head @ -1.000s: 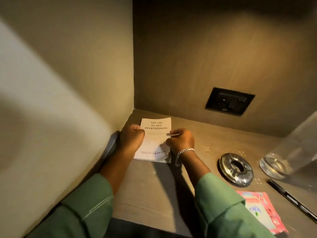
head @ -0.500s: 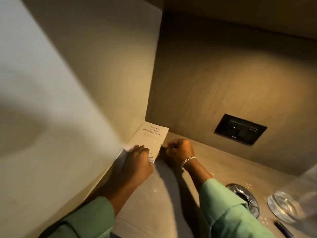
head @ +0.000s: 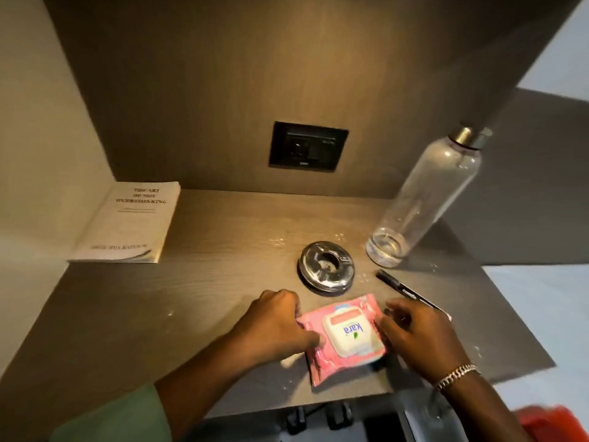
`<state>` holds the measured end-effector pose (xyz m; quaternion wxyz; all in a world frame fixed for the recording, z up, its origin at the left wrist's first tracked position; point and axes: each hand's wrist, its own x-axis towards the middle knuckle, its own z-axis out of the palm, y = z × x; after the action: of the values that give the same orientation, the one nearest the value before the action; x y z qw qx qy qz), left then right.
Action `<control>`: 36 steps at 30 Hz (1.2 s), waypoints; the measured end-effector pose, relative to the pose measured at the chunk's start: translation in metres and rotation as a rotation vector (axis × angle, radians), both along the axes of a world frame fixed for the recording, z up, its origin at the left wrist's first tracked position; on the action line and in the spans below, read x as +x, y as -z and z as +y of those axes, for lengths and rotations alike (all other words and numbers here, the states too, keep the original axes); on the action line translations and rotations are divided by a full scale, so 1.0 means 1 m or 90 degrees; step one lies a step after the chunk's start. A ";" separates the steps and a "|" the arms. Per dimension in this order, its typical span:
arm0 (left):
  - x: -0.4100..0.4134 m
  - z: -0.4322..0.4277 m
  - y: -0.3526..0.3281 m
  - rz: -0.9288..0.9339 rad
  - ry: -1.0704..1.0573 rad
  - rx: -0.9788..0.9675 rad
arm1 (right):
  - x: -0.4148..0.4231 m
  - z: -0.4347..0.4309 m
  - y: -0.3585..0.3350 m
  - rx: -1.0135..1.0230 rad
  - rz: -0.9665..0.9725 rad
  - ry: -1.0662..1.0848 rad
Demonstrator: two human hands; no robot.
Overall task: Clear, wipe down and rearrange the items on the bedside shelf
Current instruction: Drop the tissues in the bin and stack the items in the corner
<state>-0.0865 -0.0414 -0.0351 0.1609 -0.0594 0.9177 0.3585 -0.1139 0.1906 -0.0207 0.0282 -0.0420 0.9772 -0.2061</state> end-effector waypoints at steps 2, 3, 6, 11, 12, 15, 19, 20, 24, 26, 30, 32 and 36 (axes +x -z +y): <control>-0.001 0.011 0.005 0.004 0.019 0.001 | 0.004 0.001 0.007 -0.058 -0.042 0.022; 0.000 0.013 0.006 0.007 0.016 0.013 | 0.004 0.000 0.009 -0.101 -0.056 0.037; 0.005 0.011 0.004 0.003 -0.054 0.123 | 0.005 -0.006 0.009 -0.247 -0.088 0.098; 0.010 -0.038 -0.018 0.077 -0.248 0.284 | -0.003 -0.046 -0.006 -0.467 -0.122 0.055; 0.008 -0.053 -0.025 0.123 -0.288 0.283 | -0.009 -0.064 -0.009 -0.498 -0.111 0.036; -0.004 -0.100 -0.040 0.256 -0.390 0.229 | -0.029 -0.129 -0.016 -0.563 -0.063 -0.016; -0.031 -0.169 -0.048 0.381 -0.549 0.108 | -0.076 -0.236 -0.019 -0.639 -0.086 0.002; -0.035 -0.184 -0.047 0.397 -0.567 0.076 | -0.087 -0.262 -0.019 -0.664 -0.106 0.011; -0.041 -0.231 -0.034 0.387 -0.552 0.020 | -0.113 -0.340 -0.004 -0.710 -0.179 0.047; -0.036 -0.245 -0.019 0.356 -0.520 -0.068 | -0.116 -0.358 0.011 -0.647 -0.191 0.023; -0.034 -0.247 0.010 0.260 -0.481 -0.105 | -0.111 -0.364 0.019 -0.489 -0.165 -0.181; -0.040 -0.235 0.011 0.253 -0.483 -0.127 | -0.109 -0.350 0.011 -0.381 -0.100 -0.252; -0.058 -0.184 -0.001 0.440 -0.486 -0.023 | -0.114 -0.293 -0.007 -0.315 -0.035 -0.198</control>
<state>-0.1441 -0.2256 -0.0344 -0.2950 -0.2709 0.8363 0.3744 -0.2279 -0.1023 -0.0140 0.0750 -0.1910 0.8781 -0.4322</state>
